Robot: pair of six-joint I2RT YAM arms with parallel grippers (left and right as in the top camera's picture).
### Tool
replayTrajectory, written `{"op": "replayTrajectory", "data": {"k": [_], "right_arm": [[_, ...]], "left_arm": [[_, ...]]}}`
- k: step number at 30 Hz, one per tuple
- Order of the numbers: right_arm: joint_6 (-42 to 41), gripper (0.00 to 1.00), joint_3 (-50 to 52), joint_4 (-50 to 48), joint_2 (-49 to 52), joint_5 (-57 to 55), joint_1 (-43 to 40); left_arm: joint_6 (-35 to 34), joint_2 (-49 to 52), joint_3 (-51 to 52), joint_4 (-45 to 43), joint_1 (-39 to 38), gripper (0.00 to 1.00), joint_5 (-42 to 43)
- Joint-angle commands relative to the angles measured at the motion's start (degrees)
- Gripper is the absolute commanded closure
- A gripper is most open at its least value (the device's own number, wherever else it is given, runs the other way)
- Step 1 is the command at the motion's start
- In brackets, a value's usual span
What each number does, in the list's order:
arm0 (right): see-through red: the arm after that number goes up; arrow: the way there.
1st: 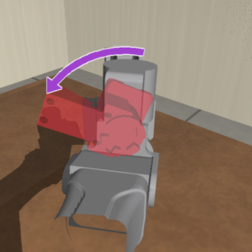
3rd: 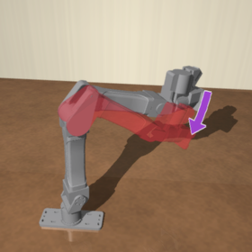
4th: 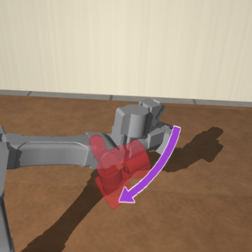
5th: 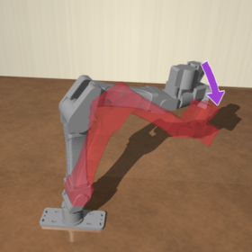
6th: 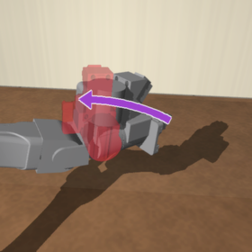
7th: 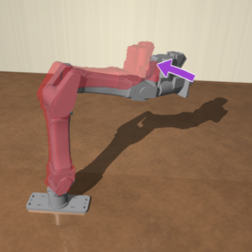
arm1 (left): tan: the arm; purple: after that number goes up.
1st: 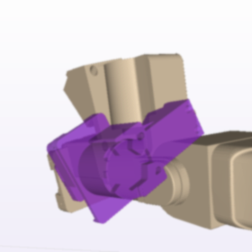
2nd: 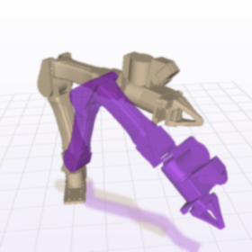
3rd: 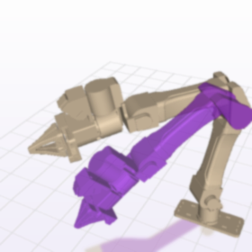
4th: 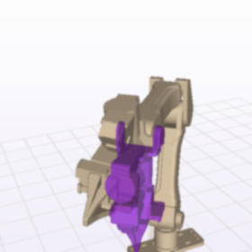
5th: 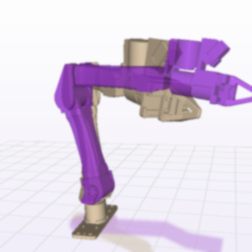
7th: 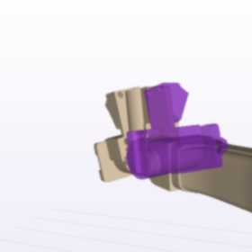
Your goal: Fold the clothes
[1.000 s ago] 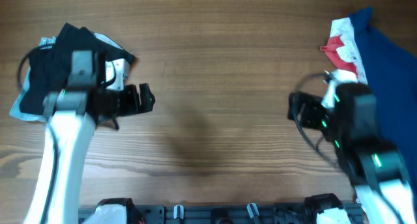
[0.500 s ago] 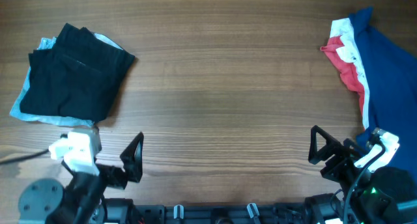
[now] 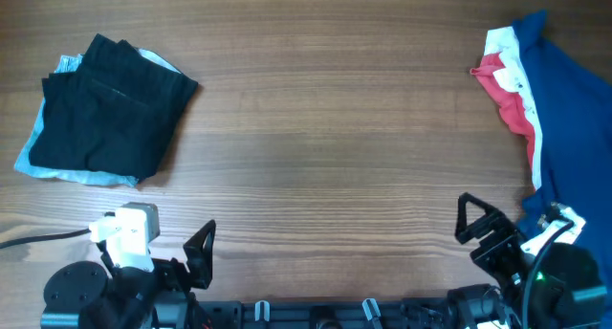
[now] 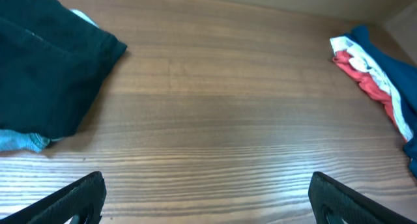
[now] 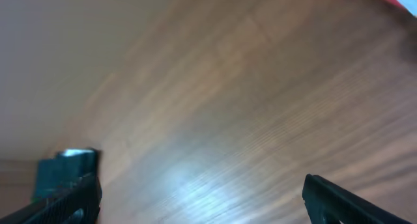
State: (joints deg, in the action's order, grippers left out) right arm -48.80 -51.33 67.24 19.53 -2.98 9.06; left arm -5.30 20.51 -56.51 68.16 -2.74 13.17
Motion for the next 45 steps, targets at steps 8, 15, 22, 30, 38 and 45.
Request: {"op": "replayTrajectory", "data": {"k": [8,15,22,30,38,45], "right_arm": [[35.65,0.00,14.32,-24.65,-12.48,6.54,-0.15],[38.53,0.00,35.21,-50.10,-19.34,8.63,-0.26],[46.01,0.00,48.89,-65.44,-19.34,9.11,-0.31],[45.64,0.00,50.31,-66.07,-19.34,9.49,-0.31],[45.64,0.00,50.31,-66.12,-19.32,9.49,-0.31],[45.64,0.00,50.31,-66.12,-19.32,9.49,-0.31]], "left_arm": [[-0.55,-0.31,0.33,0.28,-0.37,0.00,-0.61],[-0.55,-0.31,0.33,0.28,-0.37,0.00,-0.61],[-0.55,-0.31,0.33,0.28,-0.37,0.00,-0.61],[-0.55,-0.31,0.33,0.28,-0.37,0.00,-0.61],[-0.55,-0.31,0.33,0.28,-0.37,0.00,-0.61],[-0.55,-0.31,0.33,0.28,-0.37,0.00,-0.61]]}}
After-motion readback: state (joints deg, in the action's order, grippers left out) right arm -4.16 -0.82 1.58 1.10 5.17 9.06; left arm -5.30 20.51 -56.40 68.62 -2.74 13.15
